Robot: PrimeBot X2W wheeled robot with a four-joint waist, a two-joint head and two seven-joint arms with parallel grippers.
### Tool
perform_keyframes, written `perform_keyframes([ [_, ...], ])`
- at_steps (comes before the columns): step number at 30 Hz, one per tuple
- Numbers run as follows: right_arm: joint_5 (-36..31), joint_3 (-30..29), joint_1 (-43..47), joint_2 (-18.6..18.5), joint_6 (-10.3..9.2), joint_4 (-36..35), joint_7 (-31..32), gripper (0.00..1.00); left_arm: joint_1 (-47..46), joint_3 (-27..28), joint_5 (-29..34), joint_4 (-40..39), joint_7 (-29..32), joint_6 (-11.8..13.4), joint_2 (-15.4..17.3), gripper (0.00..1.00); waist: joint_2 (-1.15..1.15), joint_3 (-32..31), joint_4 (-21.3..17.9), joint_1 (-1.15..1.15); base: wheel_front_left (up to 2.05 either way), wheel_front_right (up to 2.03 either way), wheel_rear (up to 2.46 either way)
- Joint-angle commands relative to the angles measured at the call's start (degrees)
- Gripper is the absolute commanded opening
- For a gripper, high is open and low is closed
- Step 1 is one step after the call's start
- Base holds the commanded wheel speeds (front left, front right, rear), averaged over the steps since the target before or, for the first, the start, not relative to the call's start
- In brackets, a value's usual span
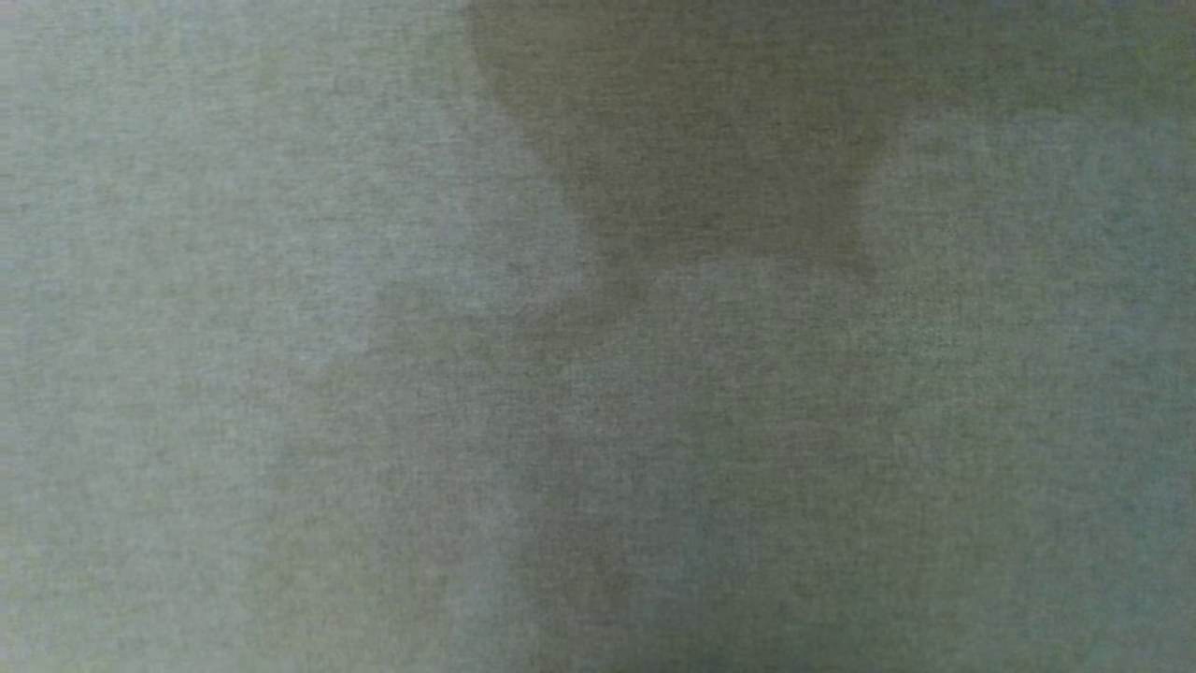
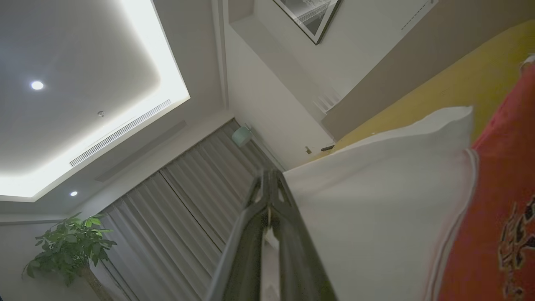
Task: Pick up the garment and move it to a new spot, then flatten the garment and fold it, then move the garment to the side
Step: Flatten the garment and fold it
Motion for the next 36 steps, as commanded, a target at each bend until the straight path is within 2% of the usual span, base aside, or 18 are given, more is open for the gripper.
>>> perform_keyframes([
  [1,0.3,0.0,1.6,-1.9,-0.04,0.0,-1.1,0.0,0.4,0.5,-1.4,-1.4,-0.4,0.1,2.9,0.0,0.0,-0.7,0.5,0.0,0.0,0.0,0.0],
  [6,2.3,4.3,9.3,-3.9,-0.04,2.7,-4.8,0.0,12.6,-3.9,-5.3,-7.5,-0.9,0.1,6.7,0.0,0.0,-2.9,1.4,0.0,0.0,0.0,0.0],
  [7,2.3,4.3,9.3,-3.9,-0.04,2.7,-4.8,0.0,12.6,-3.9,-5.3,-7.5,-0.9,0.1,6.7,0.0,0.0,-2.9,1.4,0.0,0.0,0.0,0.0],
  [11,4.7,6.3,19.0,-5.0,-0.04,4.6,-7.5,0.0,27.7,-5.6,-5.3,-15.9,-0.9,2.5,9.9,0.0,0.0,-5.6,1.7,0.0,0.0,0.0,0.0],
  [14,6.7,6.4,28.0,-4.6,-0.04,5.8,-9.5,0.0,40.6,-8.7,-4.7,-22.4,-0.9,6.0,13.0,0.0,0.0,-8.6,1.0,0.0,0.0,0.0,0.0],
  [19,8.9,3.8,45.3,-2.6,-0.04,5.4,-11.0,0.0,61.9,-13.2,-7.7,-31.3,-0.9,14.2,15.9,0.0,0.0,-14.8,0.2,0.0,0.0,0.0,0.0],
  [22,7.6,-0.7,55.8,-1.2,-0.04,3.0,-11.1,0.0,72.3,-15.4,-9.8,-35.4,-0.9,18.1,16.0,0.0,0.0,-17.5,0.3,0.0,0.0,0.0,0.0],
  [24,6.4,-4.4,62.8,-0.1,-0.04,1.3,-11.1,0.0,77.7,-15.7,-11.6,-37.3,-0.9,19.7,14.9,0.0,0.0,-18.6,0.6,0.0,0.0,0.0,0.0],
  [30,3.3,-13.9,79.4,3.6,-0.04,-4.5,-11.1,0.0,86.7,-16.1,-11.9,-36.9,-0.9,19.2,13.7,0.0,0.0,-19.6,1.5,0.0,0.0,0.0,0.0],
  [36,1.4,-18.4,82.6,4.7,-0.04,-8.0,-11.1,0.0,84.7,-12.6,-10.1,-35.1,-0.9,16.2,11.9,0.0,0.0,-18.0,1.8,0.0,0.0,0.0,0.0],
])
